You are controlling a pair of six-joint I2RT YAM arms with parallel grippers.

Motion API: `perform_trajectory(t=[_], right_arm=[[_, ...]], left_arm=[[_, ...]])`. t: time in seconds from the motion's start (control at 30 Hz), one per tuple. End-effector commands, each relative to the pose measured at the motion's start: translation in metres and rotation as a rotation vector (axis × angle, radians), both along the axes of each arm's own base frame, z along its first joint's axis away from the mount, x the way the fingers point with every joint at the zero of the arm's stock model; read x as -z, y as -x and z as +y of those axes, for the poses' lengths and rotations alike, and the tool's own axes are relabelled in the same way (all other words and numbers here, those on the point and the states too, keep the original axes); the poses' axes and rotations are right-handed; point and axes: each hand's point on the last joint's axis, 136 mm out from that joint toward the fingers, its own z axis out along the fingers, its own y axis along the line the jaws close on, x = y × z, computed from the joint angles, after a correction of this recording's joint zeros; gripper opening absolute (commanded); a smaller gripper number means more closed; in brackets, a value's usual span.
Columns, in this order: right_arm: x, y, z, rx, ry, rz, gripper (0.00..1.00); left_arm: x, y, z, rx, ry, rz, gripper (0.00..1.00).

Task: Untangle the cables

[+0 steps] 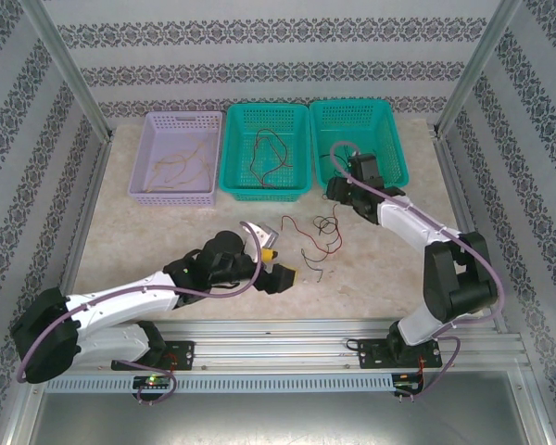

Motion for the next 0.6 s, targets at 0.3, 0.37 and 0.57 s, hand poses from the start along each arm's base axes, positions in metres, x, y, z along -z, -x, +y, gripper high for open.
perform_trajectory(t=[0.3, 0.37, 0.57], right_arm=[[0.011, -0.022, 0.016, -0.003, -0.044, -0.082, 0.46], [0.012, -0.026, 0.016, -0.005, -0.039, -0.084, 0.44], [0.017, -0.026, 0.015, 0.009, -0.031, -0.076, 0.29]], left_arm=[[0.013, 0.003, 0.01, -0.02, -0.061, -0.019, 1.0], [0.014, 0.003, 0.01, -0.019, -0.063, -0.017, 1.0], [0.018, 0.003, 0.011, -0.02, -0.07, -0.013, 1.0]])
